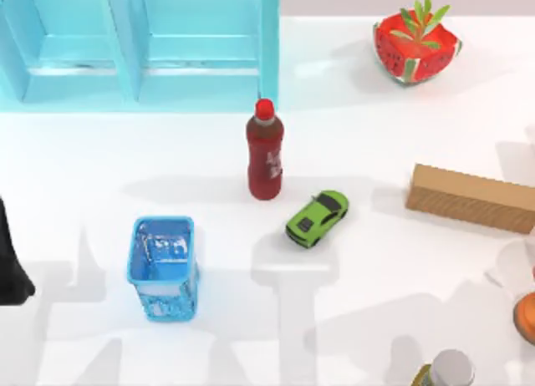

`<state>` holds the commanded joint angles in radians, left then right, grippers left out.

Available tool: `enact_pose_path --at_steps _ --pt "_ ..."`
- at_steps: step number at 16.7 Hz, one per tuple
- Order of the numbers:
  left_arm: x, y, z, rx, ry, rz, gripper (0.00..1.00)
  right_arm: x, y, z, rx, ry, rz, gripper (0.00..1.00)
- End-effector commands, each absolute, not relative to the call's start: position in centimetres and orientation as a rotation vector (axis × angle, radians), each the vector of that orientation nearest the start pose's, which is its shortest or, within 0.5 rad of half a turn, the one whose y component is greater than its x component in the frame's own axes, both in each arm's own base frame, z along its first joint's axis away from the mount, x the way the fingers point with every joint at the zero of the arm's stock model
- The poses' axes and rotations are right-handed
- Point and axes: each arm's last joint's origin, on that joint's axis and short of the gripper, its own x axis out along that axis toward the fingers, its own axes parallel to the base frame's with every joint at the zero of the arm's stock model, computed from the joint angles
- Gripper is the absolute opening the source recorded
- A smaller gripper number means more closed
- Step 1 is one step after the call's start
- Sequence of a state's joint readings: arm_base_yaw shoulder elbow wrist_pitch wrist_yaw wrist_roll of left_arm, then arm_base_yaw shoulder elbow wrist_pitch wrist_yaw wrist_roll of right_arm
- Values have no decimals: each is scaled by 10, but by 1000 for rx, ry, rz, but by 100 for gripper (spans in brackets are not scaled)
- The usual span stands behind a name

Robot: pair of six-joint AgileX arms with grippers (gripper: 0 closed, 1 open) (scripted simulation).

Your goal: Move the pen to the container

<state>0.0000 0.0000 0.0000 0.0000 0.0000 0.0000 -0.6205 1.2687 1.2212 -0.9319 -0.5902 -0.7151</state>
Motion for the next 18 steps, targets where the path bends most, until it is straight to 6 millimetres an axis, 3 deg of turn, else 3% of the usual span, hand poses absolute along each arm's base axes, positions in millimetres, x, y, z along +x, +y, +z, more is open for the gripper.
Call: enact_pose_path --at_steps 5,14,18 --pt "106 -1 160 0 0 0 100 215 -127 320 -119 760 261 0" --pt "106 -1 160 0 0 0 100 233 -122 264 -125 753 251 0" --pt "106 -1 160 0 0 0 100 234 -121 262 -122 755 256 0"
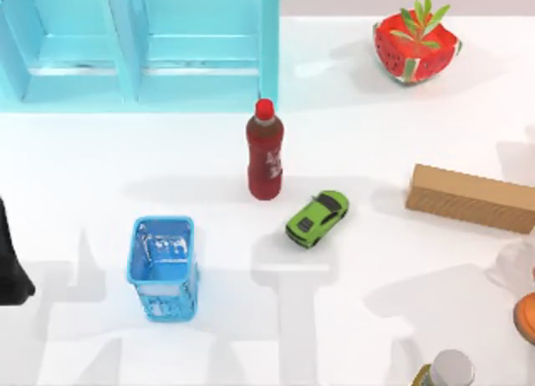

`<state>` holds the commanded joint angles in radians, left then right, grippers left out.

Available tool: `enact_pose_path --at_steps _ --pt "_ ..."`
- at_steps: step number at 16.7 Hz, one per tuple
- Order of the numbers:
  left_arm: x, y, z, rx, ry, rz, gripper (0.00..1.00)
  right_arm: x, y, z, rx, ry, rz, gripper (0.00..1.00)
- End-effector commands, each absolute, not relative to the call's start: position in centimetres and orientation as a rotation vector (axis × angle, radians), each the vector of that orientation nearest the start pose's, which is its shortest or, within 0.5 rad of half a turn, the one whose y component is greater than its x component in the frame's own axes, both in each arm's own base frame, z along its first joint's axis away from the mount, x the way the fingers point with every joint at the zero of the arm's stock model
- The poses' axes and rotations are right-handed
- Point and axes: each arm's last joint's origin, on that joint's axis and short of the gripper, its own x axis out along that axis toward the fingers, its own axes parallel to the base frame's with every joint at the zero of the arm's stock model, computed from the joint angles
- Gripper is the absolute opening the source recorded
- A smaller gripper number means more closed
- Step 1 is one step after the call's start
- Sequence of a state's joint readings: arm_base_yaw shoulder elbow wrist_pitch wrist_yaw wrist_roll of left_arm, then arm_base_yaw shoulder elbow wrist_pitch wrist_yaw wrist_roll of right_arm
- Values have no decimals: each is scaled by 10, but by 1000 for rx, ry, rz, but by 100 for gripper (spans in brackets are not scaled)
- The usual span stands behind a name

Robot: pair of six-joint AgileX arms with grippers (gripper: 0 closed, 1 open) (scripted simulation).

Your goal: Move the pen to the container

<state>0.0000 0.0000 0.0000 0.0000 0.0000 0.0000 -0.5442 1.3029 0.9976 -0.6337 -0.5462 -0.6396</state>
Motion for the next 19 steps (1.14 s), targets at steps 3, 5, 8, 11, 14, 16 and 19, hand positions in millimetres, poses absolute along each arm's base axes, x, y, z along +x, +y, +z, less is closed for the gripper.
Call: enact_pose_path --at_steps 3,5,8,11,14,16,19 --pt "106 -1 160 0 0 0 100 234 -121 262 -122 755 256 23" --pt "106 -1 160 0 0 0 100 234 -121 262 -122 755 256 38" --pt "106 -1 160 0 0 0 100 234 -121 262 -122 755 256 60" --pt "106 -1 160 0 0 0 100 234 -121 262 -122 755 256 83" --pt "106 -1 160 0 0 0 100 234 -121 262 -122 755 256 100" --pt "106 -1 160 0 0 0 100 234 -121 262 -122 755 256 100" --pt "106 -1 160 0 0 0 100 234 -121 262 -122 755 256 100"
